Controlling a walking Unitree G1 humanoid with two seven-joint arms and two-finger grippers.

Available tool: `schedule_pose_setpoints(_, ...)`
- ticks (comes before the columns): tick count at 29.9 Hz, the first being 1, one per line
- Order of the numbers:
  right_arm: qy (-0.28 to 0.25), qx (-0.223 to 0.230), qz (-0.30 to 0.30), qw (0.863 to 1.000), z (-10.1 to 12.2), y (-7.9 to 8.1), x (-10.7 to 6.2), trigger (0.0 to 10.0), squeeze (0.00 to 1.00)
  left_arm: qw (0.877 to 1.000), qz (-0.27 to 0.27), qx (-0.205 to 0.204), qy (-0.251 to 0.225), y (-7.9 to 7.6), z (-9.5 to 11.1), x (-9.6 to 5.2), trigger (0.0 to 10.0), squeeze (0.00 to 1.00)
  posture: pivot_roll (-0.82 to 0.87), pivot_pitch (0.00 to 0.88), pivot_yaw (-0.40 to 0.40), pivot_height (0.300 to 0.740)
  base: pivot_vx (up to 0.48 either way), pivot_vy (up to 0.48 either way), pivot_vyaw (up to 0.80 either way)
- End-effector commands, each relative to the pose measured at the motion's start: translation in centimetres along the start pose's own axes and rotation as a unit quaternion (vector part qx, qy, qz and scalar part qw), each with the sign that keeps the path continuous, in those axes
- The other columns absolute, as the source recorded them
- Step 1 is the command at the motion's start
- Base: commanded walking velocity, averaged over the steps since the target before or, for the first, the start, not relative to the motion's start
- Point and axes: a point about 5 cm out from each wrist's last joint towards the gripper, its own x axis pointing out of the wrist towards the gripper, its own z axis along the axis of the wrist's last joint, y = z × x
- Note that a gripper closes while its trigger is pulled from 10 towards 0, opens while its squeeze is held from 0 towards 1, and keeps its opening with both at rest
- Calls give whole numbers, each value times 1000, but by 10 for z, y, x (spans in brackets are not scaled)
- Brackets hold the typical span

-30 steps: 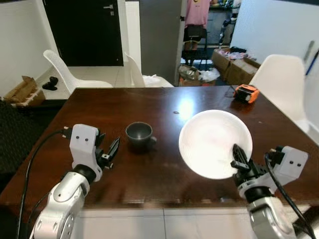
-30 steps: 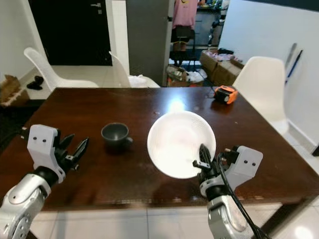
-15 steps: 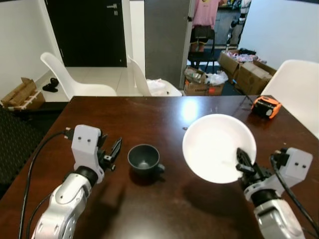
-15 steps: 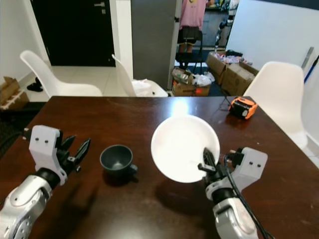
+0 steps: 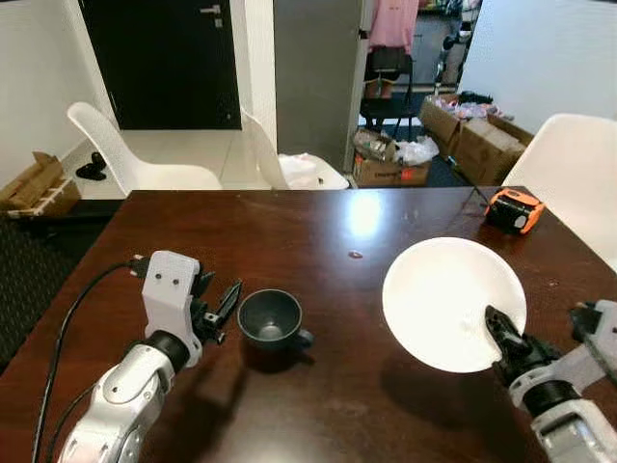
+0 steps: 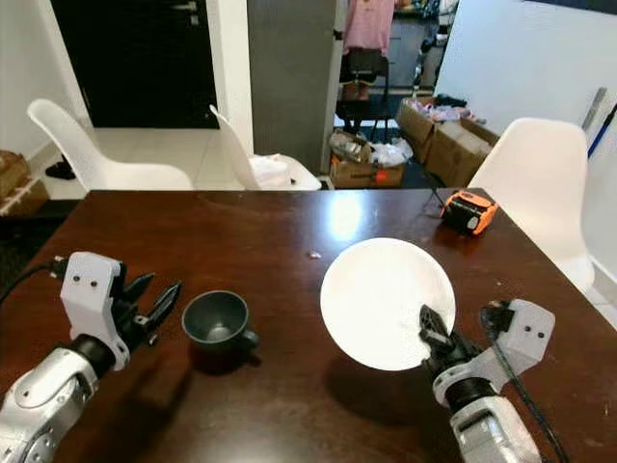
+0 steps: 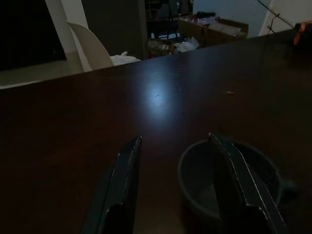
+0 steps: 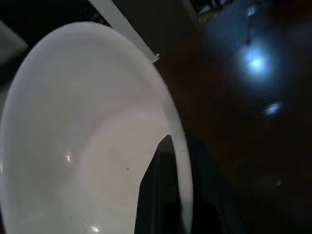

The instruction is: Setting the table

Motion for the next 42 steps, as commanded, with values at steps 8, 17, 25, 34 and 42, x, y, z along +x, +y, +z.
schedule_pose_setpoints(8,-4,86,-65,994,5,-15,25,10000,0,988,-138,73,-12,9,35,-20,10000,0,15,142,111,740,0,0,0)
schedule_pose_setpoints(17,128,87,-98,983,-22,-15,46,10000,0,957,-233,169,-29,-12,63,-30,10000,0,48,167,99,740,0,0,0)
schedule_pose_setpoints(25,187,132,-83,970,-38,1,50,10000,0,934,-286,211,29,-22,38,-52,10000,0,61,189,77,740,0,0,0)
schedule_pose_setpoints(34,235,120,-76,962,-47,12,62,10000,0,933,-282,218,48,-20,33,-59,10000,0,75,195,52,740,0,0,0)
schedule_pose_setpoints(42,247,125,-78,958,-53,15,58,10000,784,935,-276,217,44,-23,31,-61,10000,0,76,193,53,740,0,0,0)
